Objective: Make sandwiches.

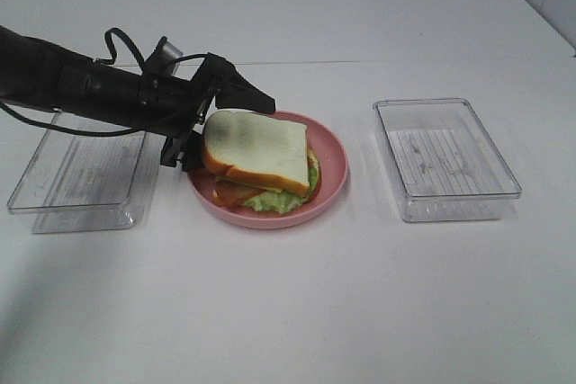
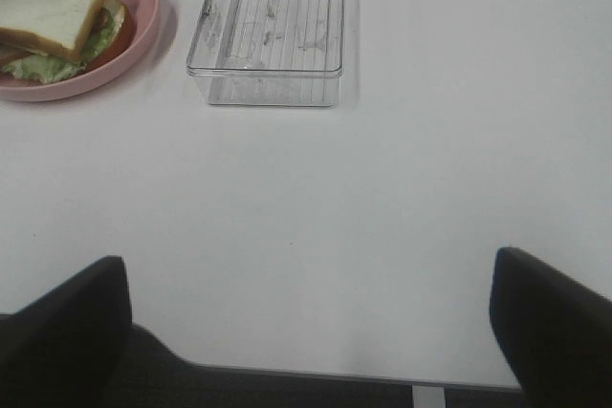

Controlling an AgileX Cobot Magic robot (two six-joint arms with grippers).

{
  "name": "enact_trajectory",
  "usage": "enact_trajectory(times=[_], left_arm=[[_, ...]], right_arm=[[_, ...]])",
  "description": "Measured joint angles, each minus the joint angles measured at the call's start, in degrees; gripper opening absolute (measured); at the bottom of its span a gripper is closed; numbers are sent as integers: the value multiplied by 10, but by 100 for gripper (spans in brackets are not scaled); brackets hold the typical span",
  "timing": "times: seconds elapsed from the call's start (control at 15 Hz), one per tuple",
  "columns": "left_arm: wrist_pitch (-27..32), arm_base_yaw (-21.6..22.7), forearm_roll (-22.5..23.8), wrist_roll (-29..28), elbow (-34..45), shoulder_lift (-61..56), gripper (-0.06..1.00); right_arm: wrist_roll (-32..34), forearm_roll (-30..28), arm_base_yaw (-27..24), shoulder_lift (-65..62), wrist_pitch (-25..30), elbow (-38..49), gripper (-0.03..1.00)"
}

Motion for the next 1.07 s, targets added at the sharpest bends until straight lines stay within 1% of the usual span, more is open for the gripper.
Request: enact_trajectory(times=[0.07, 0.13, 0.27, 0.33, 0.47, 0.53, 0.6, 0.73, 0.87, 0.93, 1.0, 1.07], left_arm=[[5, 7, 7, -11, 0, -1, 86], [5, 17, 23, -28, 0, -6, 86], [5, 38, 70, -64, -3, -24, 86], [6, 49, 101, -84, -9, -34, 86], [7, 58, 176, -127, -21, -60, 86], [8, 59, 198, -140, -25, -68, 86], [15, 59, 280, -202, -51, -95, 86], [46, 59, 343, -269, -87, -124, 86], [116, 59, 398, -339, -139, -144, 86], [138, 59, 421, -355, -155, -150, 86], [164, 58, 481, -400, -188, -159, 86], [169, 58, 548, -430, -217, -173, 86]], right_arm=[[0, 0, 0, 0, 0, 0, 98], [0, 0, 0, 0, 0, 0, 98], [0, 0, 0, 0, 0, 0, 98], [0, 0, 0, 0, 0, 0, 98], [0, 0, 0, 0, 0, 0, 98], [0, 0, 0, 0, 0, 0, 98], [0, 0, 0, 0, 0, 0, 98], [0, 0, 0, 0, 0, 0, 98], [0, 0, 0, 0, 0, 0, 98], [0, 0, 0, 0, 0, 0, 98], [0, 0, 0, 0, 0, 0, 98], [0, 0, 0, 0, 0, 0, 98]])
